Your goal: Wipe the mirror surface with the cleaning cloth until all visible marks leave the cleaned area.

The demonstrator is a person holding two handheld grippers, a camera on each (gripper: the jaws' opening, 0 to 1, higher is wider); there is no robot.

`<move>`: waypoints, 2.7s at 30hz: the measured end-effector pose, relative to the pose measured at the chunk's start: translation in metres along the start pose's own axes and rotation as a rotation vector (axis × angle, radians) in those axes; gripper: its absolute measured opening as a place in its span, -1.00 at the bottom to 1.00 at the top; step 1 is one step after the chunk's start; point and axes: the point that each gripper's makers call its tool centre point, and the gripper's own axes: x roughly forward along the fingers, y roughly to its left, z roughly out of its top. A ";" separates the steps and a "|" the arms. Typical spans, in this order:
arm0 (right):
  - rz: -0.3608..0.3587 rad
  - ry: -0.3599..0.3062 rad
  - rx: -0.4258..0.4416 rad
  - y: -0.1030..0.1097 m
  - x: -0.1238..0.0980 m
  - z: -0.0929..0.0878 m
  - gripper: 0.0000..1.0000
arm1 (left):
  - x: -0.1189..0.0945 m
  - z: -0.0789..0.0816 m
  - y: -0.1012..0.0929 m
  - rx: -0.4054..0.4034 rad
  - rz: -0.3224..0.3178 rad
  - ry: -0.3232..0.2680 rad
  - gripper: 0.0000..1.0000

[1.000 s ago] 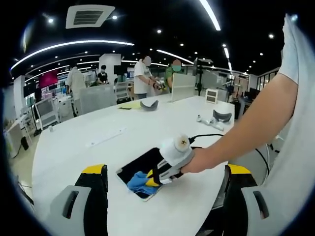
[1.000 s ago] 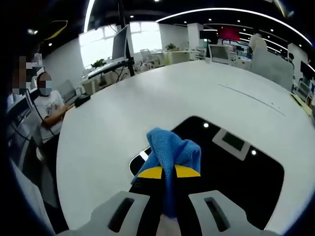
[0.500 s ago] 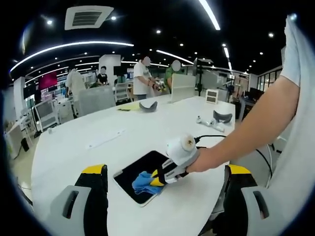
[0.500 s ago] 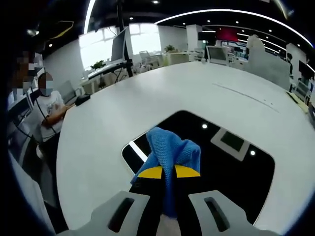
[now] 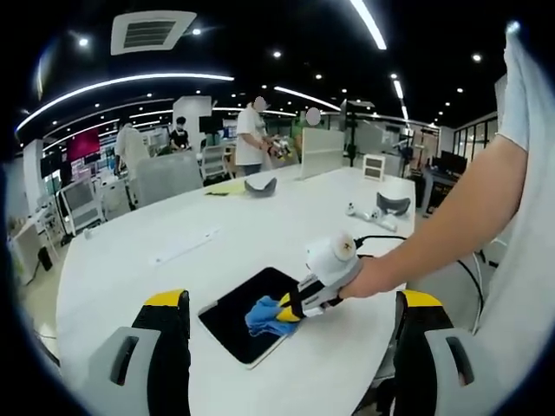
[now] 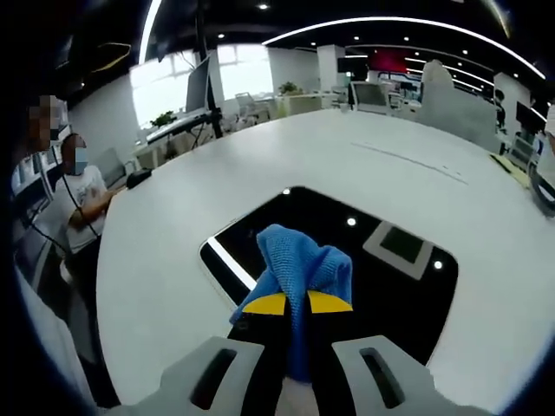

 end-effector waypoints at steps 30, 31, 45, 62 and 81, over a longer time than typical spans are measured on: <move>-0.115 -0.005 0.079 -0.049 -0.043 -0.030 -0.96 | 0.010 0.007 -0.012 0.031 -0.001 0.003 0.99; -0.115 -0.004 0.079 -0.049 -0.044 -0.031 -0.96 | 0.010 0.008 -0.012 0.031 -0.002 0.004 0.99; -0.151 -0.016 0.095 -0.057 -0.051 -0.035 -0.96 | 0.016 0.009 -0.014 0.040 -0.019 0.009 0.99; -0.282 -0.067 0.182 -0.061 -0.064 -0.045 -0.96 | 0.015 0.011 -0.018 0.064 -0.035 0.008 0.99; -0.338 -0.020 0.226 -0.076 -0.053 -0.035 -0.96 | -0.004 0.006 -0.001 0.016 -0.009 -0.028 0.99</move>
